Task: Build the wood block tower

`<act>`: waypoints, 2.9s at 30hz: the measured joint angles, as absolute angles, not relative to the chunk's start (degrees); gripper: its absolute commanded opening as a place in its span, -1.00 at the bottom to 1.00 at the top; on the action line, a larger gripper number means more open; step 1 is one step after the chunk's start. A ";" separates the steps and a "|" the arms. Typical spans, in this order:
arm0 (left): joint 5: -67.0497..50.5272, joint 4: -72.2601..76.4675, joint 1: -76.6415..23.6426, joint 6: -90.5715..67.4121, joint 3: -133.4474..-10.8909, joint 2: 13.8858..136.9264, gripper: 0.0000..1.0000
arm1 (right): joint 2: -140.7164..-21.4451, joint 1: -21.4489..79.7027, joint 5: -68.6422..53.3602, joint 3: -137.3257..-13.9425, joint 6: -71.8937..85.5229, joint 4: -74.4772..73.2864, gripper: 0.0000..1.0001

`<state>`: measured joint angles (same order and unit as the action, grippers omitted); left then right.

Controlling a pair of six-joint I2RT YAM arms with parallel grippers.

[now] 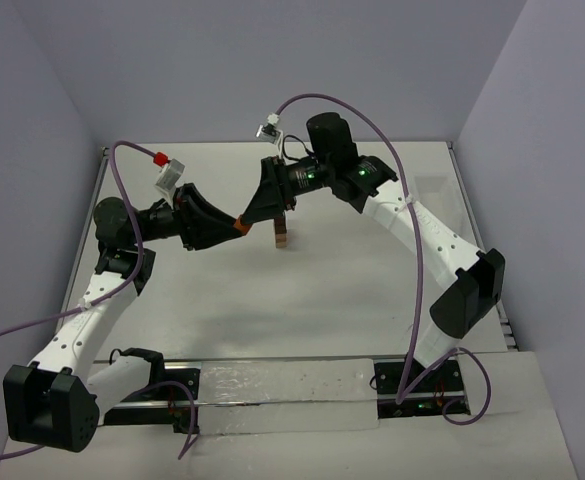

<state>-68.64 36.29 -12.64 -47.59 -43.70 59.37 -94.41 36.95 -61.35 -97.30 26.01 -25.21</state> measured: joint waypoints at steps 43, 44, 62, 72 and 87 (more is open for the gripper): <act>-67.96 35.24 -12.64 -45.80 -42.61 59.51 -0.77 | -94.41 40.66 -51.64 -102.00 14.78 -35.88 0.17; -67.96 35.24 -12.64 -45.80 -42.61 59.51 -0.77 | -94.41 40.73 -51.64 -102.00 14.65 -36.03 0.15; -66.48 27.49 -12.75 -40.26 -42.75 59.27 0.88 | -94.41 40.65 -48.17 -102.23 13.02 -37.41 -1.00; -60.20 5.36 -10.36 -29.04 -47.30 58.42 0.98 | -94.30 36.25 -33.83 -105.02 5.35 -42.78 -1.00; -45.31 -27.42 4.40 -13.75 -67.86 73.35 0.99 | -105.61 35.86 -5.69 -108.78 -7.67 -43.27 -1.00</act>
<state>-45.31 -27.42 4.40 -13.75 -67.86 73.35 -105.61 35.86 -5.69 -108.78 -7.67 -43.27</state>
